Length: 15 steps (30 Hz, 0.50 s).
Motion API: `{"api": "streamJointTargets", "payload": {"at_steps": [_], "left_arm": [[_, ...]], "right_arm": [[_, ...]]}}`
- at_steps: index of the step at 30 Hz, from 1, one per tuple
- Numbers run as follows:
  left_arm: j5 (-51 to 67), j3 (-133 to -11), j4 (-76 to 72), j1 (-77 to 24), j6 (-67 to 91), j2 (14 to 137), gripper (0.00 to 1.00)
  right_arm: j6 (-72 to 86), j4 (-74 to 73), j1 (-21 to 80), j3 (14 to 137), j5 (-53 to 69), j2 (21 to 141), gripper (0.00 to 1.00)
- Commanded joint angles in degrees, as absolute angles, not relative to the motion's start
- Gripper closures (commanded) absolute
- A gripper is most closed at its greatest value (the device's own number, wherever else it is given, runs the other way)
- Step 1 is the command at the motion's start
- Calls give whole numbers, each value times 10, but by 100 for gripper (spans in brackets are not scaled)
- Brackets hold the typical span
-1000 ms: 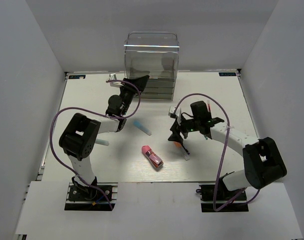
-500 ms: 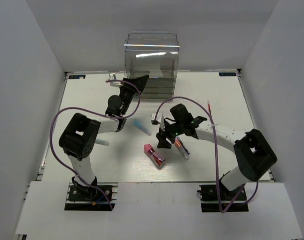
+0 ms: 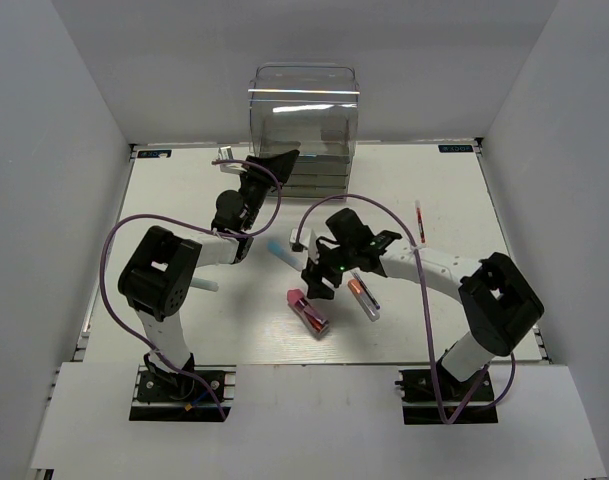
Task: Sort the stationery into containers
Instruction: Pick up the stationery from the center of the board.
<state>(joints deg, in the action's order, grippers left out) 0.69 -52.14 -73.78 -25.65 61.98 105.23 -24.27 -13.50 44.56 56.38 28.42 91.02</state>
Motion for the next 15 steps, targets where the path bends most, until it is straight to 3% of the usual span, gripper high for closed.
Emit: {"api": "streamJointTargets", "payload": {"at_steps": [1, 15], "left_arm": [[10, -547, -795, -252, 620, 1038, 41], [10, -547, -785, -252, 614, 1038, 41]], "right_arm": [[-251, -150, 459, 592, 286, 915, 27], [-220, -154, 509, 612, 229, 954, 27]]}}
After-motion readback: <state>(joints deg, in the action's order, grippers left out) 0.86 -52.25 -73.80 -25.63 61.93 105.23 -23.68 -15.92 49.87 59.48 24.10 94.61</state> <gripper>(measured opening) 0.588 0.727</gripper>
